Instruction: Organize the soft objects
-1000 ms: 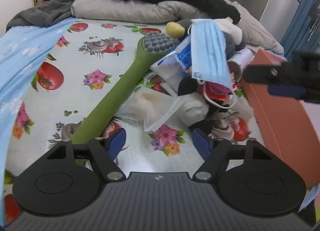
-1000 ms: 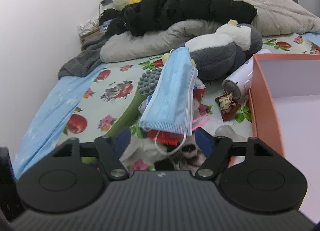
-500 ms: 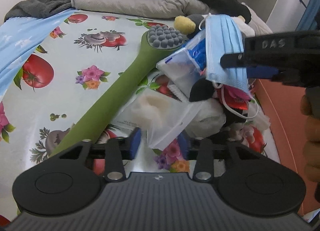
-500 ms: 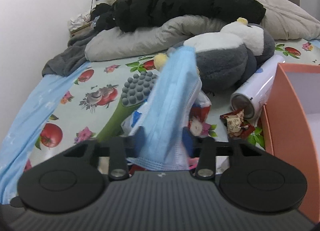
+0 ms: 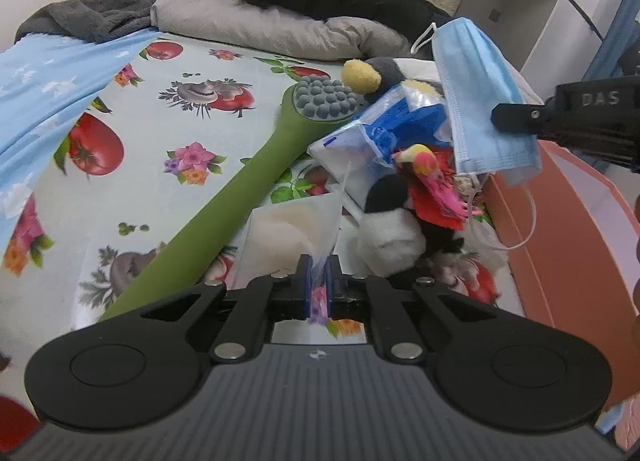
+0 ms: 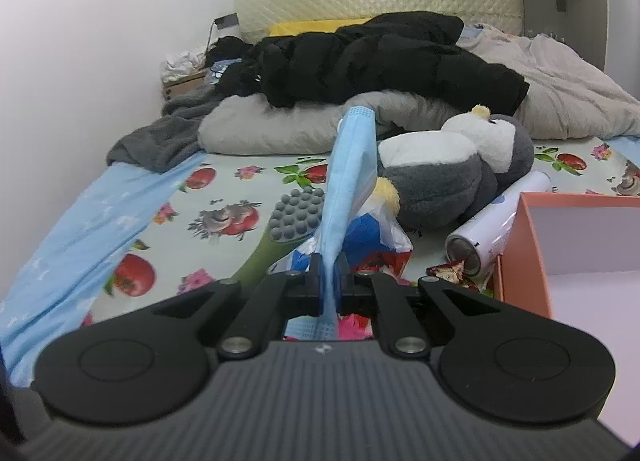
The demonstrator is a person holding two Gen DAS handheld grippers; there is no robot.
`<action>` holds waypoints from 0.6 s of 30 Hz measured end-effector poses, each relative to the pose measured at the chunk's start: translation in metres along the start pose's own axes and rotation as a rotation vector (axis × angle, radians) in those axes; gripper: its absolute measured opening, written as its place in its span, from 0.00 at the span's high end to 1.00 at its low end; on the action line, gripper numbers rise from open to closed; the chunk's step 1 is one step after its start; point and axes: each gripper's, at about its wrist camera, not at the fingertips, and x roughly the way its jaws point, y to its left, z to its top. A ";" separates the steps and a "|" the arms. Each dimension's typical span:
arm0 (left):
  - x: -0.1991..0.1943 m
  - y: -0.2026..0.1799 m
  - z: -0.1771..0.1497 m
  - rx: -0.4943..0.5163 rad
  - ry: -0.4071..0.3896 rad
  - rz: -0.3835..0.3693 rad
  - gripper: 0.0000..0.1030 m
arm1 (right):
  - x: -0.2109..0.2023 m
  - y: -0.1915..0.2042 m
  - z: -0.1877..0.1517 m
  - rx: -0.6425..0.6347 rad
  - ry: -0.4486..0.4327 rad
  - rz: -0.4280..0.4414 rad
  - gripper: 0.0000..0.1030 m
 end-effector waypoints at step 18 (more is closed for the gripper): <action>-0.066 -0.011 -0.063 0.025 0.099 -0.006 0.92 | -0.096 0.019 -0.099 -0.060 0.227 -0.032 0.92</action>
